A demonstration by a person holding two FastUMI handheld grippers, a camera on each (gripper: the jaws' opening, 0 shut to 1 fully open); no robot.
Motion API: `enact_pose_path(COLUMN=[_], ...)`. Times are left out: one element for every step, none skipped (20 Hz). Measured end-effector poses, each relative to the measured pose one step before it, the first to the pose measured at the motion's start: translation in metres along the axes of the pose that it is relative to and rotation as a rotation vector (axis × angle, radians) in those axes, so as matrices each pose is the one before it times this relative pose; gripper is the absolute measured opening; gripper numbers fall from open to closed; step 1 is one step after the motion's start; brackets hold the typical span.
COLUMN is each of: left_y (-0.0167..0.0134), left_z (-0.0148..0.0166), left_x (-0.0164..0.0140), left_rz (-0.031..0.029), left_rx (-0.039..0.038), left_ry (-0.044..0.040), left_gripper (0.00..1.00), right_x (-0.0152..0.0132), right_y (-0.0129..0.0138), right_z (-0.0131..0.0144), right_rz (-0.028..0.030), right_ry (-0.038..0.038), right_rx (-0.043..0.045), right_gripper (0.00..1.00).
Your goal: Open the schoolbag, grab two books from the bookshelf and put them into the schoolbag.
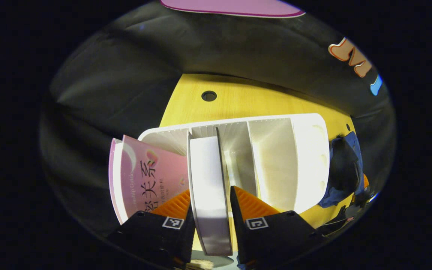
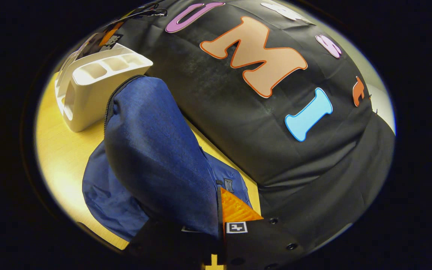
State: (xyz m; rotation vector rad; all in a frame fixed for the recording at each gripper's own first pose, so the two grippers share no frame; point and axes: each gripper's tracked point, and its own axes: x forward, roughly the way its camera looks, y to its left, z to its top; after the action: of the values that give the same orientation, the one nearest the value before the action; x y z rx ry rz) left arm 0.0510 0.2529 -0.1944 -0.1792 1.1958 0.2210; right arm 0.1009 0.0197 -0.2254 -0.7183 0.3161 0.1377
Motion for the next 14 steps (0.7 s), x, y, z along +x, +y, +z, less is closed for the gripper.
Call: enact_pose_path(left_y=[-0.00484,-0.00435,-0.00057,-0.00005,-0.00085,-0.00029,-0.00054,-0.00013,0.00074,0.00012,0.0004,0.00123,0.0003,-0.00131], left_z=[-0.00146,0.00004,-0.00409,0.00035,-0.00087,-0.00033,-0.00194,-0.00042,-0.00349,-0.00212,-0.00215,-0.00028,-0.00103,0.00068], left_x=[0.00453,0.00251,0.0052,0.00433,0.00347,0.00222,0.00189,0.00029,0.00385,0.00147,-0.00022,-0.00015,0.00047,0.00068], left_rz=[-0.01131,-0.00566,-0.00185,0.00379,0.00081,0.00019,-0.00011,0.00023,-0.00005,0.00217,0.00662,0.01509,0.01097,0.00611], left_rx=[-0.00418,-0.00654,-0.00852,-0.00333,-0.00196,-0.00236,-0.00544,-0.01056,-0.01271,-0.01212,-0.01213,-0.00541,-0.00469,-0.00157], left_ry=[0.02206,0.02447,0.0243,0.01351,0.01327,0.01501,0.01574,0.01709,0.01589,0.02017,0.01563,0.00931,0.00424,0.00142], left_gripper=[0.36,0.41,0.41,0.41,0.41,0.41,0.41,0.41,0.41,0.4,0.4,0.4,0.4,0.39], right_x=[-0.00043,-0.00045,0.00017,-0.00056,-0.00057,-0.0008,-0.00037,-0.00091,-0.00074,-0.00038,-0.00001,-0.0001,-0.00001,0.00032], right_y=[0.0001,-0.00042,-0.00076,-0.00117,-0.00075,-0.00048,-0.00036,-0.00071,-0.00045,0.00029,-0.00007,-0.00091,-0.00023,-0.00019], right_z=[0.00035,-0.00064,0.00076,-0.00049,-0.00009,-0.00039,0.0004,-0.00027,0.00006,0.0,0.00007,-0.00076,0.00033,-0.00008], right_rz=[0.00047,0.00033,-0.00063,-0.00103,-0.00118,-0.00143,-0.00023,-0.00099,-0.00079,-0.00118,-0.00017,0.00012,0.00023,-0.00103], right_ry=[0.00069,0.00068,-0.00044,0.00023,-0.00026,0.00056,0.00076,0.00003,0.00088,-0.00033,0.00011,-0.00065,-0.00071,0.00092], right_rx=[-0.00208,-0.00084,-0.00009,-0.00028,0.00107,0.00168,0.00405,0.00475,0.00328,0.00172,-0.00014,-0.00053,0.00146,0.0036], right_gripper=[0.06,0.06,0.06,0.06,0.06,0.06,0.06,0.06,0.06,0.05,0.06,0.05,0.06,0.05])
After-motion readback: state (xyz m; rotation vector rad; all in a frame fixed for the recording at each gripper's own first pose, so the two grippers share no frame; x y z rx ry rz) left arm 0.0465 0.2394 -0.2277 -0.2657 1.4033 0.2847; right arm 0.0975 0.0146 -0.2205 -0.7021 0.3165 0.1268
